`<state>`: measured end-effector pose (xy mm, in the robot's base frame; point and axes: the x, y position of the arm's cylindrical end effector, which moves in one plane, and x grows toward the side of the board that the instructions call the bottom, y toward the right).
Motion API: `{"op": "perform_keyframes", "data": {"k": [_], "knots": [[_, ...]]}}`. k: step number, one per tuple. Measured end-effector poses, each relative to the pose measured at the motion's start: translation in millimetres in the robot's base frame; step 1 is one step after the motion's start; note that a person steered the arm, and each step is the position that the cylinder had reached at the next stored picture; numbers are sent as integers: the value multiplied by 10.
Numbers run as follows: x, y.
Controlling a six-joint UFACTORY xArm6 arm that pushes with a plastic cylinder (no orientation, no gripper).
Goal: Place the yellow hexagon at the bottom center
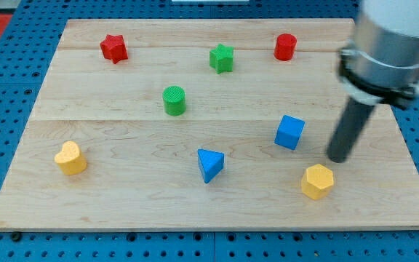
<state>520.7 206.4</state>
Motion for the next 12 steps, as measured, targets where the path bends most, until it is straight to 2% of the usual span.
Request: {"op": "perform_keyframes", "data": {"k": [1,2,3,4,5,6,8,10,12], "knots": [[73,711],[549,561],[725,-217],[364,-916],[-69,-1016],[-243,-1407],[-762,-1728],[-915,-2170],[-1695,-2231]]}}
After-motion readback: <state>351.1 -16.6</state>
